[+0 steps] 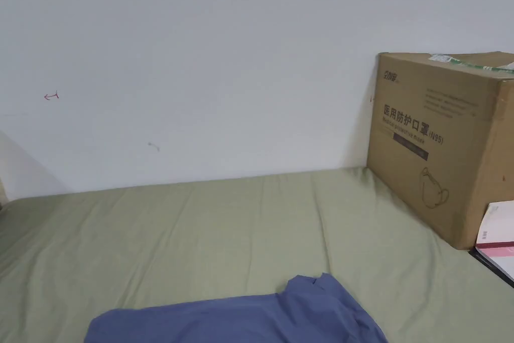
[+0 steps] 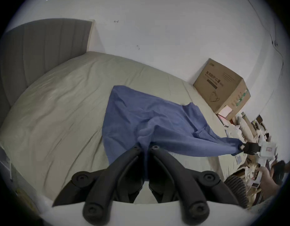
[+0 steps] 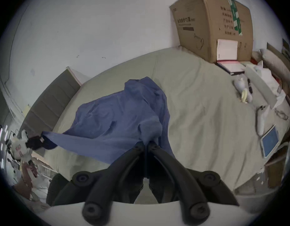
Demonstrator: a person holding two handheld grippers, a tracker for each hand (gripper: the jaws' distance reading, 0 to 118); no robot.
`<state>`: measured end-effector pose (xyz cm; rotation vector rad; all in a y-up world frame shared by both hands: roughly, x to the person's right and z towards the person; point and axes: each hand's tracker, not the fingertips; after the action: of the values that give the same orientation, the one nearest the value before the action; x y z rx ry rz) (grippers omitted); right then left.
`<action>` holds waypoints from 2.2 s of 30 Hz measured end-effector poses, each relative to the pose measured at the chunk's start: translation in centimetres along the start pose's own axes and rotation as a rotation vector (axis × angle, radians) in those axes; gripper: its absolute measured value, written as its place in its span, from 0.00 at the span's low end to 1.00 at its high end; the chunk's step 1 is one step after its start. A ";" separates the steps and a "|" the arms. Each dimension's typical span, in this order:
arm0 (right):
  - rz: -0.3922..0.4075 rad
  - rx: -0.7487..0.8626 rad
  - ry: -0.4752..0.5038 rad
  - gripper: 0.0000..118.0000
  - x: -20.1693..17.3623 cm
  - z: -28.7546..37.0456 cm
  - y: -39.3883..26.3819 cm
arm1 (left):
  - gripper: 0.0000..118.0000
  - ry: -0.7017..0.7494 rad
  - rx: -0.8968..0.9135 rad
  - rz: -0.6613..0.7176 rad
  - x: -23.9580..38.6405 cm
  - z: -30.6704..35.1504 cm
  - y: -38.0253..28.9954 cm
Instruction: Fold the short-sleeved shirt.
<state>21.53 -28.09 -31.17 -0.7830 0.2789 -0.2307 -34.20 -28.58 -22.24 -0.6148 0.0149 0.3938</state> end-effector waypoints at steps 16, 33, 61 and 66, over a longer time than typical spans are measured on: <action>-0.100 -0.140 -0.065 0.84 -1.3 -4.1 -1.2 | 0.92 0.026 -0.241 0.154 -1.2 -4.5 -1.0; 0.144 0.511 0.045 0.00 -11.0 3.2 8.9 | 0.03 -0.022 0.332 -0.149 9.6 1.8 9.6; -0.027 0.288 0.108 0.00 -8.7 -13.7 13.2 | 0.88 0.259 -0.458 -0.083 -10.1 -36.9 19.9; 0.019 0.233 0.125 0.00 -8.4 -14.9 13.0 | 0.78 0.246 -0.449 -0.067 -11.6 -37.3 17.3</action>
<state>10.01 -26.46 -49.24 -0.5362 0.3700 -0.2887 -47.43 -40.87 -60.95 -1.1021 0.1433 0.2540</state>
